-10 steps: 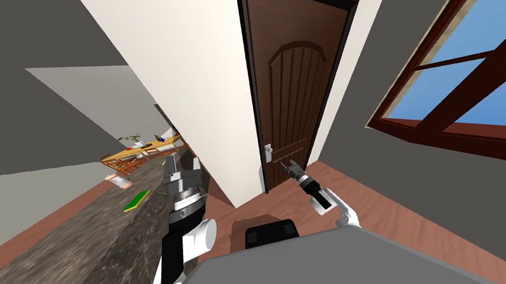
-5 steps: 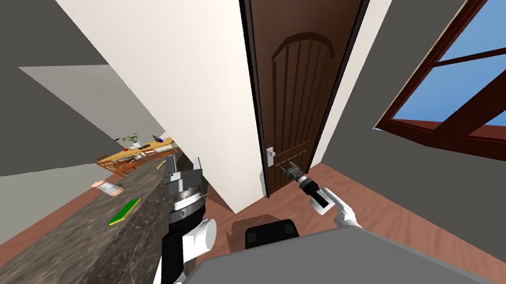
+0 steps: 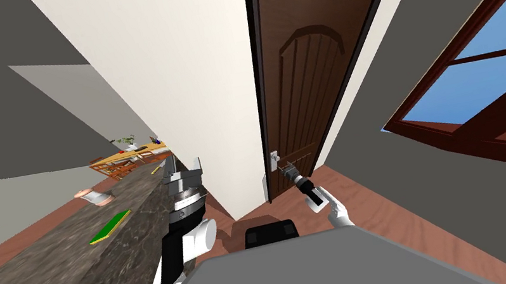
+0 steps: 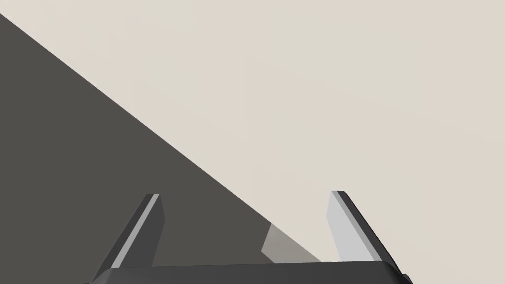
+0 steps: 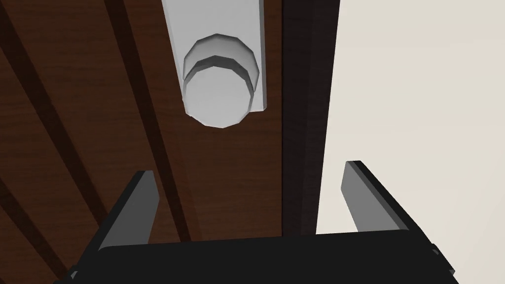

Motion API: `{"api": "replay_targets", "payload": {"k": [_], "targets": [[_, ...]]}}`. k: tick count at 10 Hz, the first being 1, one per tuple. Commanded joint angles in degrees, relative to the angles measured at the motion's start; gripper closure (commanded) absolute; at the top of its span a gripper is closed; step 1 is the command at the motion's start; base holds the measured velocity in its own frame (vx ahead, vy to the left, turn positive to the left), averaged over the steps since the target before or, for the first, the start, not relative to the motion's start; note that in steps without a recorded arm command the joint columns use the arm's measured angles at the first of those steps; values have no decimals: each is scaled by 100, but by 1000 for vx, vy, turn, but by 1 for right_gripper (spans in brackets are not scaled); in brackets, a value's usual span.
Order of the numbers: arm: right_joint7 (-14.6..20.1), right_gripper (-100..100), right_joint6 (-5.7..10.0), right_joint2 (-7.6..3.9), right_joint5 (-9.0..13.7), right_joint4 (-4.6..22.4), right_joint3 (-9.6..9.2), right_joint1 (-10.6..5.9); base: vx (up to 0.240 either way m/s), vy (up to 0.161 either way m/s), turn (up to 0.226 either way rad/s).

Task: Pull the door open

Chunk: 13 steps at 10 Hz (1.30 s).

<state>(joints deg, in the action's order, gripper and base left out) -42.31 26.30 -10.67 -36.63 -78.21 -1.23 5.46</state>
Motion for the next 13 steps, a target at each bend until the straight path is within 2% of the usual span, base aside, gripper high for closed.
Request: {"api": "replay_targets", "payload": {"k": [1, 4, 5, 6, 11, 13], "targets": [[-98, -100, -13, 121, -31, 187, -16, -168, 159, -7, -32], [-245, -100, -59, 330, -92, 453, -62, -425, 190, -14, -38], [-215, -100, -56, 295, -83, 386, -59, -367, 89, -13, -1], [-215, 100, -56, 295, -83, 386, -59, -367, -12, 1, 3], [-215, 100, -56, 295, -83, 386, -59, -367, -15, 0, -2], [19, 100, -72, 265, 67, 445, -65, -392, -38, -22, 79]]}}
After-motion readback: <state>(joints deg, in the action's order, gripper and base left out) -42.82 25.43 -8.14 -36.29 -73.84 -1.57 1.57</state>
